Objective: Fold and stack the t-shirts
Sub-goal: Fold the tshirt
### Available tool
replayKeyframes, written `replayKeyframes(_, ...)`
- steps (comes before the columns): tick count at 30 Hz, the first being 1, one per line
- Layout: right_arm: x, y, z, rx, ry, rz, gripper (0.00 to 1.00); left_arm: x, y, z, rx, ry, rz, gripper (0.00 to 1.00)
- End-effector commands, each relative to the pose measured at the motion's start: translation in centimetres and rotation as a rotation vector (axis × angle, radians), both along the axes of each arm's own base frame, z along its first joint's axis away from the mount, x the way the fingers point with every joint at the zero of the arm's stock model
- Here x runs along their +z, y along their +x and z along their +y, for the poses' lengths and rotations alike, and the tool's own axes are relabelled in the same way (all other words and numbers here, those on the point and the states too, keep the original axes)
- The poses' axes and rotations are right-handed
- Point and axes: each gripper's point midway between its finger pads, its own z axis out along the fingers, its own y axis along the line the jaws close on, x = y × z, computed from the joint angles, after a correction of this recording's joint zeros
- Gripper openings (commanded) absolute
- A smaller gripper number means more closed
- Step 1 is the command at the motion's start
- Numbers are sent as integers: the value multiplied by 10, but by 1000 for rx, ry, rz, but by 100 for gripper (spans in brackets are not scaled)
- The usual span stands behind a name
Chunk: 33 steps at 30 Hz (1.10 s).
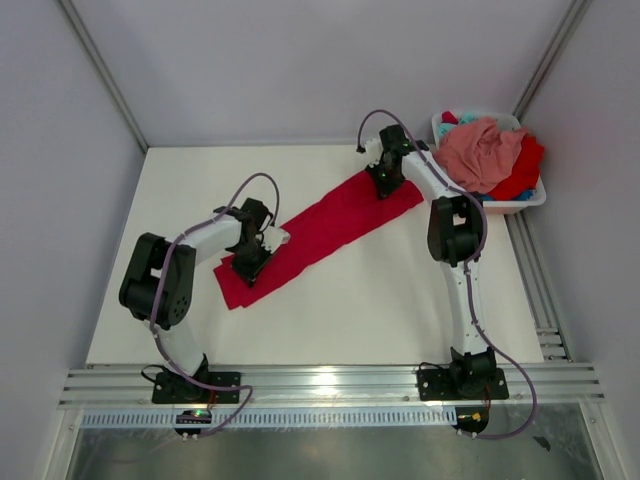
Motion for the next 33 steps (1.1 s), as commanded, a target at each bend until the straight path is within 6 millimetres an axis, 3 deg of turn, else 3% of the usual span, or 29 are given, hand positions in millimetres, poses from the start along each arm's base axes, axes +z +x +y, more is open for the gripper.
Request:
replayKeyframes(1, -2, 11, 12, -5, 27, -30, 3, -10, -5, -12, -16, -60, 32, 0)
replayKeyframes(10, 14, 27, 16, 4, 21, -87, 3, -10, -20, -34, -53, -141, 77, 0)
replayKeyframes(23, 10, 38, 27, 78, -38, -140, 3, -18, -60, -89, -321, -116, 168, 0)
replayKeyframes(29, 10, 48, 24, 74, -75, -186, 3, -8, -58, -110, -362, -146, 161, 0)
replayKeyframes(33, 18, 59, 24, 79, -81, -231, 3, -9, -66, -119, -403, -141, 171, 0)
